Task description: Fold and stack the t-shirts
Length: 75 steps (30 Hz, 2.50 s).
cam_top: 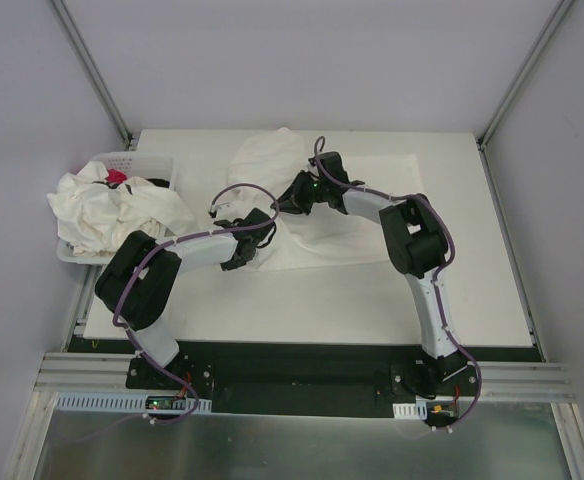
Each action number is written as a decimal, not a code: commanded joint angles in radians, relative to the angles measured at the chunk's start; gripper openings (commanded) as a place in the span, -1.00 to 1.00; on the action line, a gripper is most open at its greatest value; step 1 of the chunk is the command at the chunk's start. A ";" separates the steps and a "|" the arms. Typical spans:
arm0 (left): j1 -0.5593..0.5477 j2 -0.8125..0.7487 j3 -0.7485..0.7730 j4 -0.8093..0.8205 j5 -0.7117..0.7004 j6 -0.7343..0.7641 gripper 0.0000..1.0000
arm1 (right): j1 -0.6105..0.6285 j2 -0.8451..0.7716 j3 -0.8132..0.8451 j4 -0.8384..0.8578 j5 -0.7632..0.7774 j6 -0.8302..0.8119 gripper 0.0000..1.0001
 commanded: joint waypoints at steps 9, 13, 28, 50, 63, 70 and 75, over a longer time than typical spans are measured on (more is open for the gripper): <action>-0.010 -0.002 -0.033 -0.078 0.054 -0.008 -1.00 | -0.024 -0.010 -0.020 0.040 -0.015 -0.001 -0.49; -0.012 -0.048 -0.026 -0.121 0.046 -0.010 -1.00 | -0.036 0.001 -0.045 0.056 -0.010 0.002 -0.48; -0.013 -0.198 0.059 -0.204 0.015 0.050 -1.00 | -0.001 0.036 -0.083 0.126 0.002 0.034 -0.47; -0.046 -0.075 0.070 -0.084 0.052 0.038 -1.00 | 0.055 0.093 -0.077 0.198 0.008 0.091 -0.88; -0.141 -0.112 -0.068 -0.119 0.100 -0.051 -1.00 | -0.005 0.105 -0.045 0.194 0.004 0.089 -0.99; -0.148 -0.125 -0.021 -0.153 0.019 -0.035 -1.00 | -0.034 0.085 -0.077 0.191 0.004 0.071 -0.98; -0.145 -0.140 0.066 -0.170 -0.174 0.044 -1.00 | -0.039 0.080 -0.072 0.191 -0.009 0.072 -0.58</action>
